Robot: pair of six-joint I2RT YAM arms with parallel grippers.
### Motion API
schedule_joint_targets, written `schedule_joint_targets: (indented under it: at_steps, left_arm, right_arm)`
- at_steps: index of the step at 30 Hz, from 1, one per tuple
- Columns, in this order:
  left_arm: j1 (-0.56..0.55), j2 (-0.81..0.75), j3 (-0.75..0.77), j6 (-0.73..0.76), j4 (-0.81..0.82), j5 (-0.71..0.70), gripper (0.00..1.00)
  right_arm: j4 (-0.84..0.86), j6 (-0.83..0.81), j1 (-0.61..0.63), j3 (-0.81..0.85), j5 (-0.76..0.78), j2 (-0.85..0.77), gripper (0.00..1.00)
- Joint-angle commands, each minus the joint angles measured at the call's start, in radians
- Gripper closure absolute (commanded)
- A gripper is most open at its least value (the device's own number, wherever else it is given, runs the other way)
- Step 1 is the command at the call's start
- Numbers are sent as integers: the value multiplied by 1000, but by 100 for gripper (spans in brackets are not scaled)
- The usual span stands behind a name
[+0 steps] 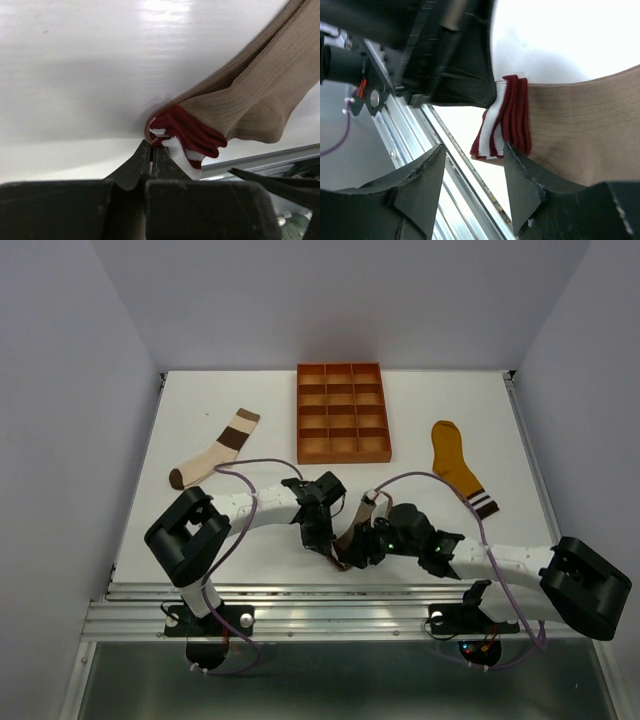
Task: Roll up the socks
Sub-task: Roll the sock at the center of the board.
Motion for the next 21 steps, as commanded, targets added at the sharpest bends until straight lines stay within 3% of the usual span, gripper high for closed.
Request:
schedule_joint_targets:
  at_steps: [1,5,9,17,21]
  left_arm:
    - [3,-41,28,-18,-215,-68,100]
    - [3,-48,60,-18,-258,-43,100]
    - [3,-29,89,-20,-300,-32,100]
    - [3,2,98,-43,-322,14,100]
    - [3,21,117,-40,-335,26,100]
  right_arm:
    - [-95,-150,81,59,124,-48,44]
    - [-87,-219,202,76,260,-78,44]
    - [-66,-274,274,97,301,-55,45]
    - [-66,-391,424,178,479,54,45]
    - [-149,-431,479,269,648,128,45]
